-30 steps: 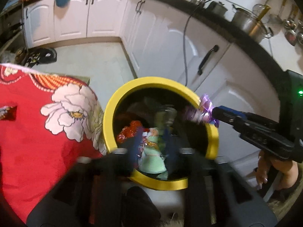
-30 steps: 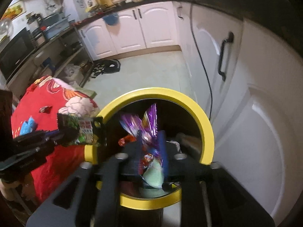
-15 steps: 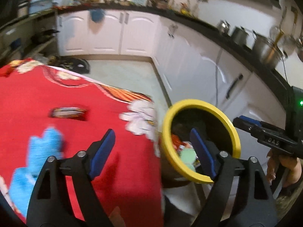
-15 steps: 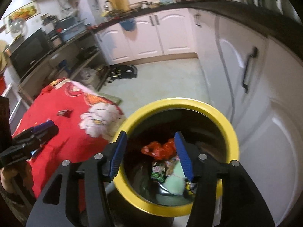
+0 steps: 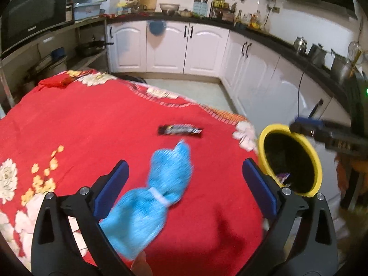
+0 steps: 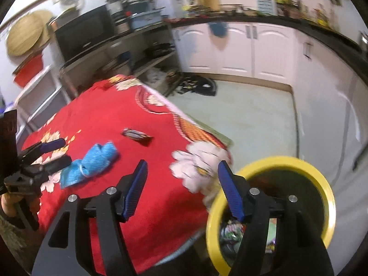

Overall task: Collect trash
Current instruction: 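Move both open tools back from the bin toward the blue sponge and chocolate bar, then grasp the blue knitted sponge with the left tool while the right tool grasps the chocolate bar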

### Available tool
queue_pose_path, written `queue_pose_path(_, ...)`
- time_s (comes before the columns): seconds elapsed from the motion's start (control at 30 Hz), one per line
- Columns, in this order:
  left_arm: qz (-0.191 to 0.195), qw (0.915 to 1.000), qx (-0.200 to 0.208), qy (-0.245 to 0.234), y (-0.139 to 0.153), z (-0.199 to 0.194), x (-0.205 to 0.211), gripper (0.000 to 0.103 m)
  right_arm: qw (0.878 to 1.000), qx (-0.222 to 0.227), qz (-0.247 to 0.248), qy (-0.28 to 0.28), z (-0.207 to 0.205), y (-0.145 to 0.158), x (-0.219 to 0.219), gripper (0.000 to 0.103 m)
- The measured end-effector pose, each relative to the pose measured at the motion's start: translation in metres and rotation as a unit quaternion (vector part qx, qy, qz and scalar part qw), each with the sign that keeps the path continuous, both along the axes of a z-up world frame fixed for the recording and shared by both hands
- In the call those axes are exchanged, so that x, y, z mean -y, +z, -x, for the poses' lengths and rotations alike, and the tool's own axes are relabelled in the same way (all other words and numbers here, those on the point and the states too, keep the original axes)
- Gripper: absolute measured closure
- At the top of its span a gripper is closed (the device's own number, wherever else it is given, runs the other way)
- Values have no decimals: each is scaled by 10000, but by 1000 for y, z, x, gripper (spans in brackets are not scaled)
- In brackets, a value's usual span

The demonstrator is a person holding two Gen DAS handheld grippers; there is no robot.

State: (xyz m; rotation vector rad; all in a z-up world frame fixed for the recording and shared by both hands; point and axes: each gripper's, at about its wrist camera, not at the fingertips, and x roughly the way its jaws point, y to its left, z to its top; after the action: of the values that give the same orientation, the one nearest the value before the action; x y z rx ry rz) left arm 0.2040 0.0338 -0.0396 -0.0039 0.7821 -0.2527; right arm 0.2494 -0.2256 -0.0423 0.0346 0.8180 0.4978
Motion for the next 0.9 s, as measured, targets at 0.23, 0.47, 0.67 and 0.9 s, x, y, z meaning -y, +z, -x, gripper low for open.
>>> queue_pose_path(0.23, -150, 9987, -413, -268, -23, 2, -19, 11, 9967, -205, 379, 681, -35, -12, -57, 39)
queue_pose_path(0.47, -256, 9970, -648, -343, -42, -7, -26, 11, 9911, -216, 785, 1051, -64, -27, -93, 39)
queue_pose_path(0.67, -275, 9947, -867, -488, -60, -11, -23, 18, 9846, -418, 993, 1377, -90, -49, -123, 39)
queue_pose_path(0.9, -527, 9929, -958, -461, -72, -7, -27, 49, 9751, -592, 1165, 1794, -103, -69, -155, 49)
